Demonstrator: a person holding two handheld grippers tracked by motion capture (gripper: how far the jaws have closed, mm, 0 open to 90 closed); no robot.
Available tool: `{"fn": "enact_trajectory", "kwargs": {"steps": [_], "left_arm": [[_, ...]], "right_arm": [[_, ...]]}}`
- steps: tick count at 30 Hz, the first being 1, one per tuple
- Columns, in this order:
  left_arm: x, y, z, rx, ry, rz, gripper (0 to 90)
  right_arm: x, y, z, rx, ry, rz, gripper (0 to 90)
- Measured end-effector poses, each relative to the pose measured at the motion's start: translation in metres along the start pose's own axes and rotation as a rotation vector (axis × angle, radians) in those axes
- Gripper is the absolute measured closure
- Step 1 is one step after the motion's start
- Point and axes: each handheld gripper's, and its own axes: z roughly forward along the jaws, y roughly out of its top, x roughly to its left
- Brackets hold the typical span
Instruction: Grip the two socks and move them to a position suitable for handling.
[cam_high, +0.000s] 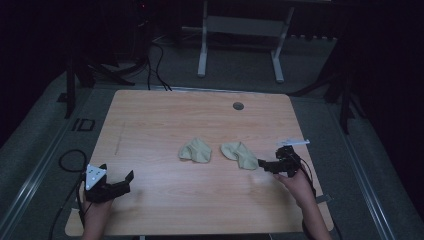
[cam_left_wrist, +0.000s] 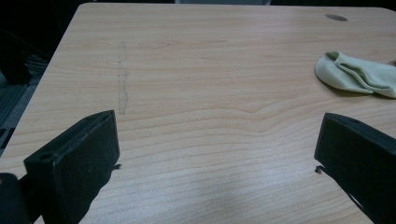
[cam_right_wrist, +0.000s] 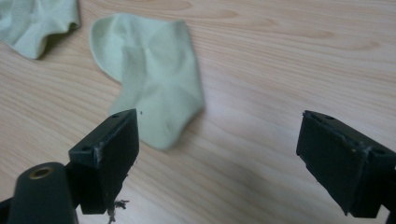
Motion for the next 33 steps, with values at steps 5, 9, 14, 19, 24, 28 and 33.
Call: {"fn": "enact_trajectory", "kwargs": {"steps": [5, 9, 14, 19, 24, 28, 33], "left_arm": [[-0.001, 0.0, 0.0, -0.001, -0.002, 0.0, 0.0], [-0.001, 0.0, 0.0, -0.004, -0.005, 0.0, 0.0], [0.0, 0.001, 0.0, -0.005, -0.011, -0.001, 0.0], [0.0, 0.0, 0.0, 0.002, -0.018, -0.002, 0.0], [0.001, 0.0, 0.001, 0.004, -0.023, -0.005, 0.0], [0.001, 0.0, 0.0, 0.004, -0.026, -0.007, 0.0], [0.001, 0.0, 0.001, 0.007, -0.027, -0.007, 0.0]], "right_arm": [[0.014, 0.015, 0.017, 0.035, 0.015, -0.044, 19.6], [0.021, 0.023, 0.028, 0.048, 0.022, -0.078, 22.6], [0.038, 0.036, 0.047, 0.065, 0.043, -0.128, 32.0], [0.054, 0.051, 0.069, 0.099, 0.042, -0.173, 33.9], [0.061, 0.056, 0.08, 0.11, 0.012, -0.194, 38.1], [0.065, 0.052, 0.089, 0.124, -0.04, -0.217, 47.5], [0.067, 0.048, 0.091, 0.109, -0.061, -0.194, 59.2]]}}
